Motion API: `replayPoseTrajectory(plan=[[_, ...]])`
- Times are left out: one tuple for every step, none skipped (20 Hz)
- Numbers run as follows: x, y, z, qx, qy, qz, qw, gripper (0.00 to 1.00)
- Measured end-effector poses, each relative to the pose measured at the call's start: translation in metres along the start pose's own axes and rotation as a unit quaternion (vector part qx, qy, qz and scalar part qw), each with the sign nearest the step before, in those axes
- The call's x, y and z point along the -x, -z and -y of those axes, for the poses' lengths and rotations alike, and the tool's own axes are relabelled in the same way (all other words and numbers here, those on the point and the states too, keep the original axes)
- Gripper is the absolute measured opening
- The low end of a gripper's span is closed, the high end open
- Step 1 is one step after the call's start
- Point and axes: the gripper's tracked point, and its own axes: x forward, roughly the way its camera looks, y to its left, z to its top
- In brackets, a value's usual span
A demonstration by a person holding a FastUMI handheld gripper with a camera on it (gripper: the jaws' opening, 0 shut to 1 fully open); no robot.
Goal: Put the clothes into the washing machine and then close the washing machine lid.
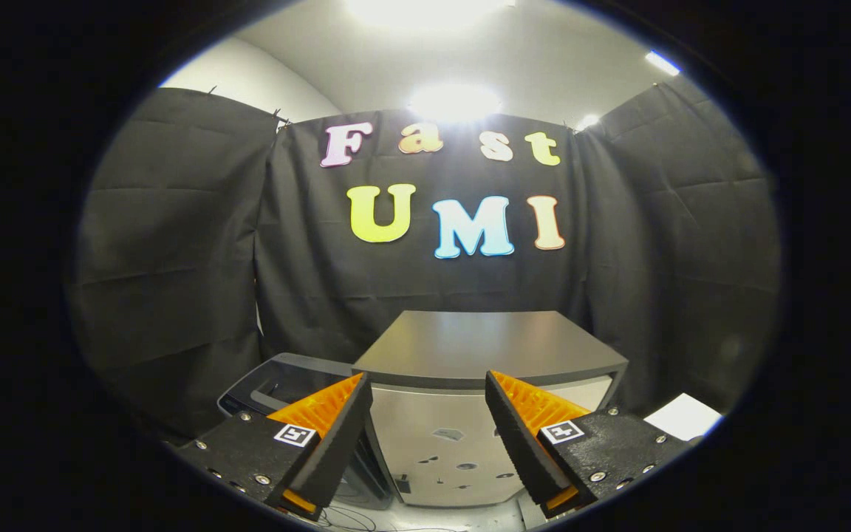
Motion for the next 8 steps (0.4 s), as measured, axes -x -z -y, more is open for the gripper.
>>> replayPoseTrajectory(plan=[[0.003, 0.001, 0.005, 0.000, 0.003, 0.002, 1.000, 0.95], [0.007, 0.002, 0.011, 0.001, 0.006, 0.004, 1.000, 0.95], [0.011, 0.002, 0.016, 0.002, 0.010, 0.007, 1.000, 0.95], [0.013, 0.003, 0.022, 0.004, 0.016, 0.009, 1.000, 0.95], [0.015, 0.004, 0.028, 0.005, 0.021, 0.011, 1.000, 0.95], [0.016, 0.006, 0.031, 0.005, 0.024, 0.012, 1.000, 0.95], [0.017, 0.007, 0.033, 0.005, 0.026, 0.013, 1.000, 0.95], [0.019, 0.008, 0.036, 0.005, 0.028, 0.014, 1.000, 0.95]])
